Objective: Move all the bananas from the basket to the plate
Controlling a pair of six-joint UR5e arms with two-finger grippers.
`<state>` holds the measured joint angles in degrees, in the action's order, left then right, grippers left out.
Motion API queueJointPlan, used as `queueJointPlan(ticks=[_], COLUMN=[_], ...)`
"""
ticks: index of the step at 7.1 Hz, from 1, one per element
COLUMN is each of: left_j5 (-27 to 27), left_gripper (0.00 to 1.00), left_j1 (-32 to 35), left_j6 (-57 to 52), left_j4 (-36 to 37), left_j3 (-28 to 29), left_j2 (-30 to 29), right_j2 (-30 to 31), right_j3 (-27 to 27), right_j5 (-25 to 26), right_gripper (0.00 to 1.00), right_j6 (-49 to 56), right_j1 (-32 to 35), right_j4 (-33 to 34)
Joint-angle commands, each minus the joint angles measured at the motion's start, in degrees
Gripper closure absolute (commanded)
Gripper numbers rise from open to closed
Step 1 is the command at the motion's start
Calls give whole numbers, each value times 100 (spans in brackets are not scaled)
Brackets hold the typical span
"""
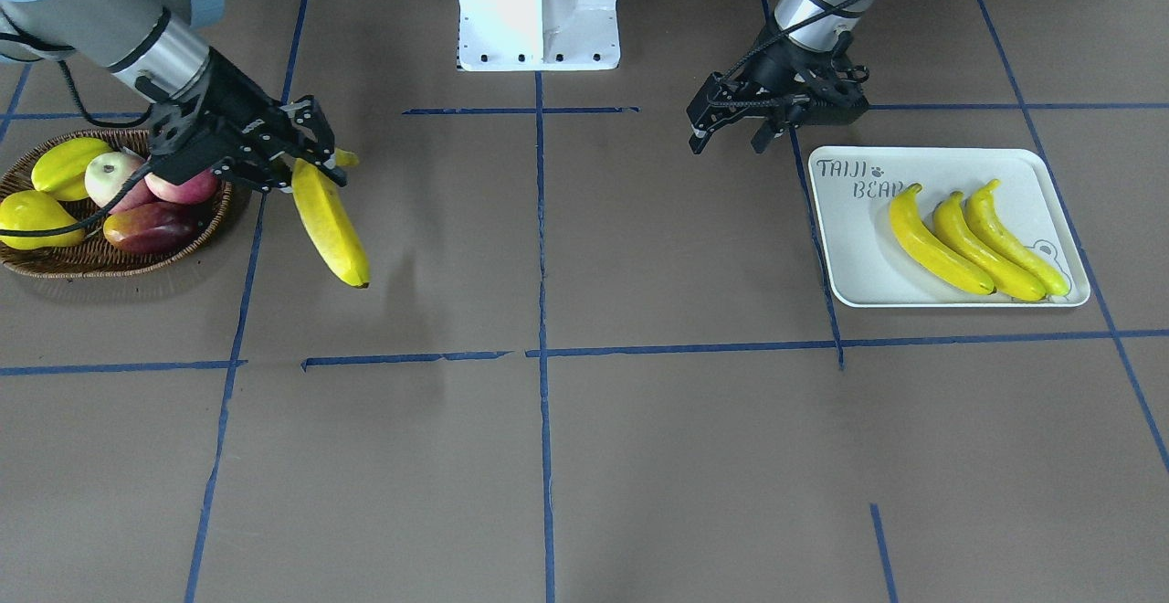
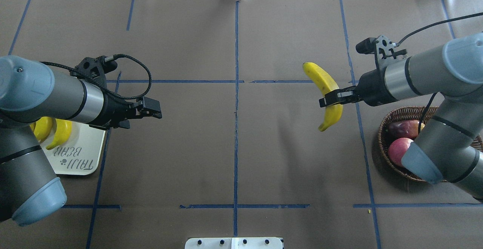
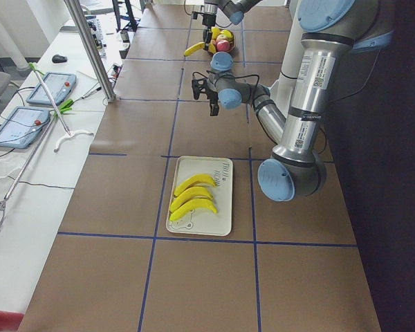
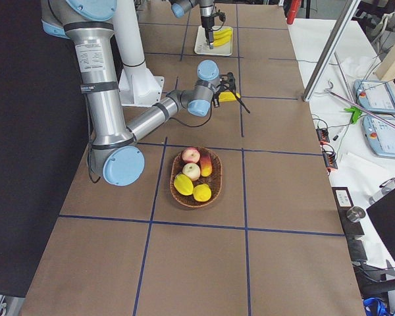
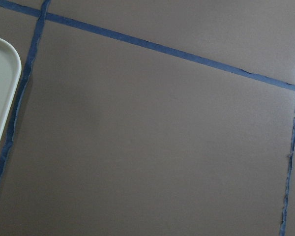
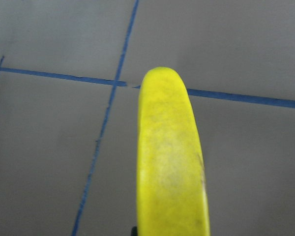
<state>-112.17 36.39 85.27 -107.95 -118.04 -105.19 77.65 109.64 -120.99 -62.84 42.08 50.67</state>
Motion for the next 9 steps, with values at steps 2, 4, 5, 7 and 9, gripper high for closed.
queueJointPlan(ticks=[2,4,5,7,9], left_j5=[-6,2,2,2,11], left_gripper=[0,0,0,0,0], left_j1=[-18,-26,-26,-96,-166], left_j6=[1277,2340,2711,3038,3145], left_j4=[-874,-1166,-1176,-1176,-1176], left_j3=[36,79,219,474,712], left_j2=[-150,-509,-781,-1089,-1293], right_j2=[-758,-1058,-1207,-1331,-1384], right_j3=[-22,-39,-30,-39,-48], right_j5=[899,1215,1540,1605,1622], right_gripper=[92,92,90,84,82], right_j6=[-974,-1327,-1336,-1529,-1521], right_j1=[-796,-1129,-1366,-1667,-1878], right_j4=[-233,-286,-286,-277,-268])
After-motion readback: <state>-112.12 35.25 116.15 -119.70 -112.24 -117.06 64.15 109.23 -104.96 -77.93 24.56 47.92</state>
